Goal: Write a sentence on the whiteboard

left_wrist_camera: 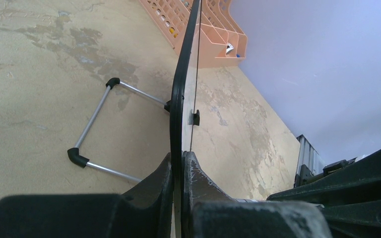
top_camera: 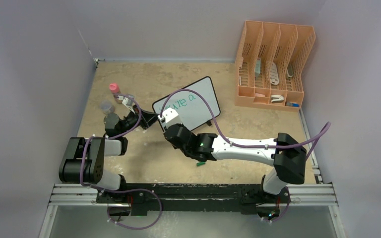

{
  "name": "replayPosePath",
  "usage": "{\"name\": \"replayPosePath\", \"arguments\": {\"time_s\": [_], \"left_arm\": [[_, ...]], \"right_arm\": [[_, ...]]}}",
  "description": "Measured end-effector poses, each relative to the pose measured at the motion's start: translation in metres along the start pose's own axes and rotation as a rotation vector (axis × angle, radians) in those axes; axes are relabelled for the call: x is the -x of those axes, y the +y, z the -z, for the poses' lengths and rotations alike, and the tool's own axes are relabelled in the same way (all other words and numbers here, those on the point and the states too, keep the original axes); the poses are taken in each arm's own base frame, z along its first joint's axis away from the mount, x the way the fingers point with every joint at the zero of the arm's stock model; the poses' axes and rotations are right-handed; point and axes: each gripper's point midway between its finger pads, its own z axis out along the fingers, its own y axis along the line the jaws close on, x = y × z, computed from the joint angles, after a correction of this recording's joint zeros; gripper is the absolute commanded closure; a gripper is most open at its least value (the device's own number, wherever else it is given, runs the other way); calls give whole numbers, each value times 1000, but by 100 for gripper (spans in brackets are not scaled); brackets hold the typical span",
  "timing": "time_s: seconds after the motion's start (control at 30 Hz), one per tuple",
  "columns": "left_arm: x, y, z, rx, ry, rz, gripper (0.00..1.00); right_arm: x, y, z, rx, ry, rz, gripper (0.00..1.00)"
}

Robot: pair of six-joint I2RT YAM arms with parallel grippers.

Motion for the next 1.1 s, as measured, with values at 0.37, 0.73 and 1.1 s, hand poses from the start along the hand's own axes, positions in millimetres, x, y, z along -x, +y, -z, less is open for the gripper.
{"name": "replayPosePath", "arguments": {"time_s": [0.37, 0.73, 1.1], "left_arm": [[0, 0, 0, 1, 0, 0, 100], [0, 0, 0, 1, 1, 0, 100], [0, 0, 0, 1, 1, 0, 100]], "right_arm": [[-9, -2, 0, -7, 23, -1, 100], [-20, -5, 0, -17, 53, 8, 100], [-19, -5, 0, -18, 51, 9, 100]]}}
